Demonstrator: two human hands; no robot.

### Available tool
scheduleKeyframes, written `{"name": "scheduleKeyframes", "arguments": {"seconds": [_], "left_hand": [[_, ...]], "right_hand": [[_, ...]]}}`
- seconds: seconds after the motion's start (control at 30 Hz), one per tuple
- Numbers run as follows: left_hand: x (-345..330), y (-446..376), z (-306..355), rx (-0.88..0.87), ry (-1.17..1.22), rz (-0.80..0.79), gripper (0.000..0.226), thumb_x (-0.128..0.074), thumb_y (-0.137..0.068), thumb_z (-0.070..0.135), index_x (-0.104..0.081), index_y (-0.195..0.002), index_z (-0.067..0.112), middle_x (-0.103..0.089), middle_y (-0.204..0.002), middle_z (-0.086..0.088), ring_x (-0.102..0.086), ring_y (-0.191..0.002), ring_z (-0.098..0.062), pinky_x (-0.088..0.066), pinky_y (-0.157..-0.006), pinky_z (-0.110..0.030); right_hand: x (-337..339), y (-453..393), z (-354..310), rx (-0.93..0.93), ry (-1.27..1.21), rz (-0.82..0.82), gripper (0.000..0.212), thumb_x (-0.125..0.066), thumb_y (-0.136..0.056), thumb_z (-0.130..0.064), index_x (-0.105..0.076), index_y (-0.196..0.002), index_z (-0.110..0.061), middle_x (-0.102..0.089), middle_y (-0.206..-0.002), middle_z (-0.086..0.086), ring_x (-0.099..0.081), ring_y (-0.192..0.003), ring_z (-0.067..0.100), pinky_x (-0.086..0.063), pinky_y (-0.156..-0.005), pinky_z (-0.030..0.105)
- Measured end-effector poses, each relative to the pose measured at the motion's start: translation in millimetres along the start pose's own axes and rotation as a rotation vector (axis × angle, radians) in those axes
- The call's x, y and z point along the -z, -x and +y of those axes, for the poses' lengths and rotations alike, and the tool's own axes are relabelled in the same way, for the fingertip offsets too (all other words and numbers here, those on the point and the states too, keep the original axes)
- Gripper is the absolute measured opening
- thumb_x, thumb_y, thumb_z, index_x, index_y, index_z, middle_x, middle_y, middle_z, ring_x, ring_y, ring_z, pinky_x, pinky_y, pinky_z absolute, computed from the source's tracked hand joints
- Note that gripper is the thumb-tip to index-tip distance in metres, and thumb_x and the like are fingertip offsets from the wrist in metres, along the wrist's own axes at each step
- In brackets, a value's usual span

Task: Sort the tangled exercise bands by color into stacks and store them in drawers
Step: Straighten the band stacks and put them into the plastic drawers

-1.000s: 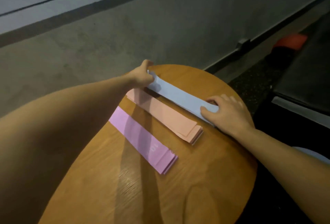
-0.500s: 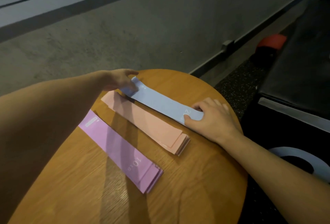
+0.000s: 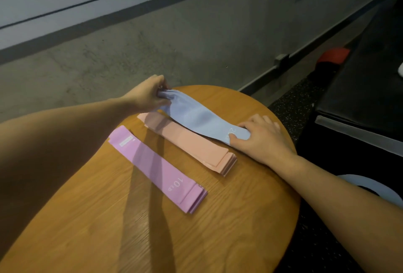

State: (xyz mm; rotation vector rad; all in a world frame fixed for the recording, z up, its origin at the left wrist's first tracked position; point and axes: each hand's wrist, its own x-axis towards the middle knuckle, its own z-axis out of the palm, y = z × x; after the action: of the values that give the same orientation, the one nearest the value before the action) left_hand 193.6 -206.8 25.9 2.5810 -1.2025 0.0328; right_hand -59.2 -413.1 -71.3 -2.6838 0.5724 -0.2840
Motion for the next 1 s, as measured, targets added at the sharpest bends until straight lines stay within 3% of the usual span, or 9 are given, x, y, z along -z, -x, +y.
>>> {"name": "scheduleKeyframes", "arguments": {"seconds": [0.13,0.23,0.4,0.5,0.6,0.7,0.8,0.9,1.0], "left_hand": [[14.2,23.2,4.5,-0.083,0.003,0.134,0.025,-0.077,-0.082,0.011,-0.059,-0.099,0.009,-0.055,-0.100,-0.011,-0.053,-0.088,-0.022,-0.036,-0.071,-0.030],[22.9,41.8,6.5,-0.096,0.022,0.193,0.026,-0.076,-0.085,0.014,-0.058,-0.102,0.007,-0.063,-0.095,-0.008,-0.058,-0.084,-0.027,-0.041,-0.070,-0.033],[34.4,78.9,10.2,-0.128,0.059,0.269,0.026,-0.076,-0.086,0.013,-0.056,-0.101,0.007,-0.062,-0.088,-0.002,-0.058,-0.077,-0.026,-0.042,-0.066,-0.033],[42.1,109.0,2.3,-0.126,0.137,0.279,0.037,-0.073,-0.087,0.011,-0.057,-0.120,0.013,-0.064,-0.102,-0.001,-0.064,-0.083,-0.021,-0.049,-0.077,-0.032],[49.4,152.0,-8.4,-0.100,0.148,0.318,0.062,-0.069,-0.089,0.013,-0.049,-0.147,0.020,-0.063,-0.121,-0.012,-0.060,-0.099,-0.013,-0.045,-0.091,-0.021],[55.5,211.7,-18.8,-0.042,0.099,0.386,0.056,-0.066,-0.087,0.020,-0.056,-0.141,0.011,-0.056,-0.097,-0.017,-0.051,-0.083,-0.012,-0.039,-0.079,-0.011],[59.6,287.4,-26.0,0.070,0.087,0.393,0.045,-0.070,-0.093,0.015,-0.060,-0.137,0.014,-0.055,-0.099,-0.007,-0.051,-0.085,-0.007,-0.038,-0.079,-0.015],[57.2,364.4,-34.0,0.142,0.105,0.410,0.039,-0.070,-0.094,0.014,-0.063,-0.132,0.021,-0.057,-0.098,0.007,-0.053,-0.090,0.004,-0.037,-0.082,-0.008],[50.3,433.9,-38.0,0.200,0.119,0.396,0.039,-0.067,-0.092,0.030,-0.059,-0.130,0.031,-0.060,-0.104,0.016,-0.054,-0.098,0.007,-0.041,-0.084,-0.015]], "right_hand": [[4.1,1.7,-3.1,-0.020,-0.089,-0.013,0.044,-0.051,-0.087,-0.067,-0.053,-0.117,-0.036,-0.051,-0.108,-0.013,-0.048,-0.109,0.015,-0.034,-0.094,0.035],[5.7,4.5,-4.3,-0.057,-0.169,-0.054,0.036,-0.056,-0.088,-0.065,-0.039,-0.111,-0.044,-0.055,-0.107,-0.008,-0.052,-0.102,0.017,-0.047,-0.093,0.037],[14.2,9.7,-5.5,-0.060,-0.303,-0.071,0.054,-0.062,-0.089,-0.056,-0.047,-0.137,-0.036,-0.058,-0.132,0.000,-0.054,-0.119,0.022,-0.050,-0.098,0.043],[30.8,14.3,-15.4,0.056,-0.365,-0.001,0.032,-0.067,-0.090,-0.040,-0.061,-0.120,-0.031,-0.062,-0.118,-0.005,-0.059,-0.104,0.013,-0.053,-0.090,0.039],[51.3,19.1,-36.1,0.202,-0.325,0.034,0.027,-0.070,-0.088,-0.031,-0.062,-0.113,-0.035,-0.059,-0.109,-0.011,-0.058,-0.099,0.010,-0.055,-0.085,0.038],[63.1,27.2,-65.7,0.383,-0.266,-0.019,0.029,-0.071,-0.090,-0.024,-0.064,-0.119,-0.030,-0.058,-0.110,-0.012,-0.054,-0.100,0.006,-0.045,-0.082,0.014],[60.8,39.7,-99.2,0.540,-0.210,-0.092,0.032,-0.071,-0.092,-0.024,-0.064,-0.123,-0.025,-0.059,-0.111,-0.007,-0.048,-0.096,-0.001,-0.035,-0.077,-0.001],[47.0,52.5,-135.2,0.683,-0.156,-0.195,0.032,-0.070,-0.092,-0.031,-0.063,-0.123,-0.029,-0.061,-0.112,-0.005,-0.048,-0.096,-0.001,-0.036,-0.079,0.003],[26.4,66.1,-172.2,0.869,-0.123,-0.263,0.031,-0.071,-0.092,-0.030,-0.067,-0.121,-0.022,-0.062,-0.110,-0.006,-0.051,-0.099,0.007,-0.038,-0.085,0.018]]}}
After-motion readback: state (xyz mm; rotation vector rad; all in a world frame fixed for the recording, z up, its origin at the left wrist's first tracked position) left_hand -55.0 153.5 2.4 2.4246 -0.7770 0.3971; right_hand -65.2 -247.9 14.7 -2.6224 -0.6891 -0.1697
